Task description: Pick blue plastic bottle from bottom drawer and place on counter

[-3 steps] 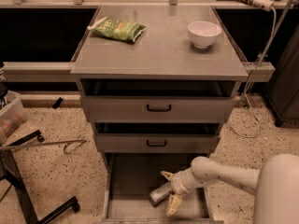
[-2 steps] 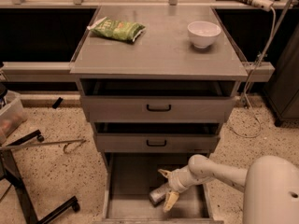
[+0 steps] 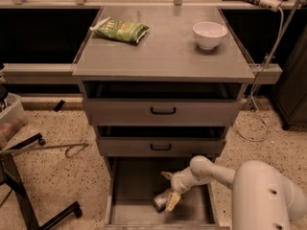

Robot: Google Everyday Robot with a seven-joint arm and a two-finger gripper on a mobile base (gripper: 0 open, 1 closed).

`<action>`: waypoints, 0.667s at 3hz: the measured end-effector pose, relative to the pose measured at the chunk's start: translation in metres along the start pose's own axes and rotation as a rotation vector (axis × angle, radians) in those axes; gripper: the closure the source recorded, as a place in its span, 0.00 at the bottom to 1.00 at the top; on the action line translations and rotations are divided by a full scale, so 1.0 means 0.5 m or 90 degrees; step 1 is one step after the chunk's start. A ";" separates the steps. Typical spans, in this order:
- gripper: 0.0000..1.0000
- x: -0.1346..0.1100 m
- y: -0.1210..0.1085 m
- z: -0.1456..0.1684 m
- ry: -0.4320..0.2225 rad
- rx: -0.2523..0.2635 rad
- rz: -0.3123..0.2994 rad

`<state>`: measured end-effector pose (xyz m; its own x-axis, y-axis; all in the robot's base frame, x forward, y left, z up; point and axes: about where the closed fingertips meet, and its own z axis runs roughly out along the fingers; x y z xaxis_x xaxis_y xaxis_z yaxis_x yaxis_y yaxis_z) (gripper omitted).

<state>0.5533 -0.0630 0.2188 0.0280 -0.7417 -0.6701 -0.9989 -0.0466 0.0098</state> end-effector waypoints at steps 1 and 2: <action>0.00 0.030 -0.030 0.056 0.005 -0.027 0.007; 0.00 0.033 -0.030 0.067 0.001 -0.021 -0.001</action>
Offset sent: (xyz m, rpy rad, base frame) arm 0.0246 0.0100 -0.0426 -0.0004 0.0436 0.0216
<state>0.5676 -0.0520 0.1830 0.0295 -0.7431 -0.6686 -0.9970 -0.0694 0.0332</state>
